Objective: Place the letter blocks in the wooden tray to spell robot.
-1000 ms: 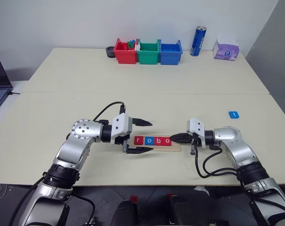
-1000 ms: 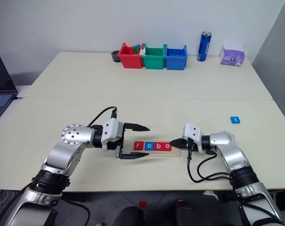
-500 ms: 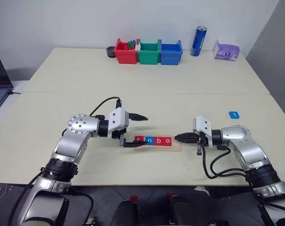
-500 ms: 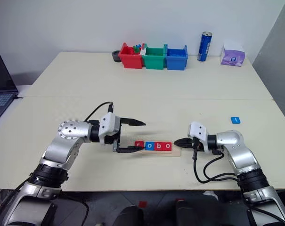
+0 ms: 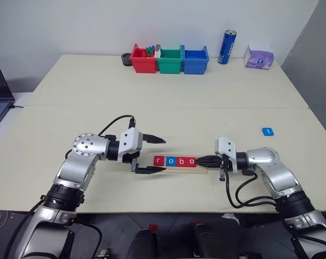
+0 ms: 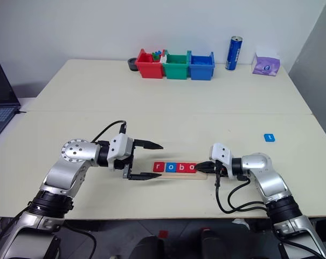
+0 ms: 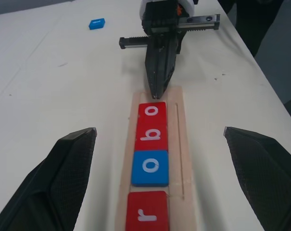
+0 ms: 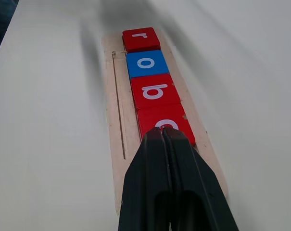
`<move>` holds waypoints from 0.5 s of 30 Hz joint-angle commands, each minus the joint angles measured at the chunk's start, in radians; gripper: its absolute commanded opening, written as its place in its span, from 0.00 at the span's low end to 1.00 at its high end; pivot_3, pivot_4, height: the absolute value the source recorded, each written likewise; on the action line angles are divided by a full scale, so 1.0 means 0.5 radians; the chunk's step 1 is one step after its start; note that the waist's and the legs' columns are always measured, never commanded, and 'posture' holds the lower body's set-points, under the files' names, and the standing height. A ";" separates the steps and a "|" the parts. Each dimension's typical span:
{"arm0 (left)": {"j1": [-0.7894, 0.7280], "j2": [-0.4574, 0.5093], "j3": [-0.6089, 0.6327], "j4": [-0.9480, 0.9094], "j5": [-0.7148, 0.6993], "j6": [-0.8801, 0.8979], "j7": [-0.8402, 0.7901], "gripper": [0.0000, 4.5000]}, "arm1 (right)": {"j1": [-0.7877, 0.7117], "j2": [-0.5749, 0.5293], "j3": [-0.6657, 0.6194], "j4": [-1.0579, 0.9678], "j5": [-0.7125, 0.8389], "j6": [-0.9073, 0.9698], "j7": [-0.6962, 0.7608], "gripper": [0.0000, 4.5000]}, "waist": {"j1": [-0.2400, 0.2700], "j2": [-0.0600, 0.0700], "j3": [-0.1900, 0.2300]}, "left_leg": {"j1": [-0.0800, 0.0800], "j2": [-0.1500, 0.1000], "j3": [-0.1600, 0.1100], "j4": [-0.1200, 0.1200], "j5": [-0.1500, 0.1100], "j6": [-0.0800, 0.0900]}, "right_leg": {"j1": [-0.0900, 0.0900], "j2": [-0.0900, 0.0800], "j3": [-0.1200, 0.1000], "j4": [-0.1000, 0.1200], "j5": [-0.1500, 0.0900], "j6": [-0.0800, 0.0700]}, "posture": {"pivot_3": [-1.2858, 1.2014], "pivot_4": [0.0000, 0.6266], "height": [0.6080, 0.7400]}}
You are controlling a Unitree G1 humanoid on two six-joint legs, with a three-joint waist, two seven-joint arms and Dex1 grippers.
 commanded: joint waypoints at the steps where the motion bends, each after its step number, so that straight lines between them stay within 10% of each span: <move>1: 0.004 -0.017 0.038 -0.111 -0.032 0.006 0.058 1.00 | -0.040 -0.026 -0.067 -0.023 0.026 -0.015 -0.014 0.01 | 0.001 0.000 0.000 | 0.000 0.000 0.000 0.000 0.000 0.000 | 0.000 0.000 0.000 0.000 0.000 0.000 | 0.52 0.24 1.00; 8: 0.026 -0.161 0.019 -0.261 -0.029 0.121 0.275 1.00 | -0.013 -0.091 -0.387 -0.329 0.220 0.405 -0.294 0.05 | 0.003 0.000 0.000 | -0.001 0.001 -0.001 0.000 0.000 0.000 | 0.000 -0.001 0.001 0.000 0.000 0.000 | 0.52 0.24 1.00; 15: -0.103 -0.453 -0.094 -0.353 0.052 0.361 0.623 1.00 | 0.124 -0.031 -0.848 -0.481 0.169 0.699 -1.052 0.51 | 0.013 0.000 0.000 | -0.002 -0.001 -0.002 0.000 0.000 0.000 | 0.000 -0.002 0.001 0.000 0.000 0.000 | 0.52 0.24 1.00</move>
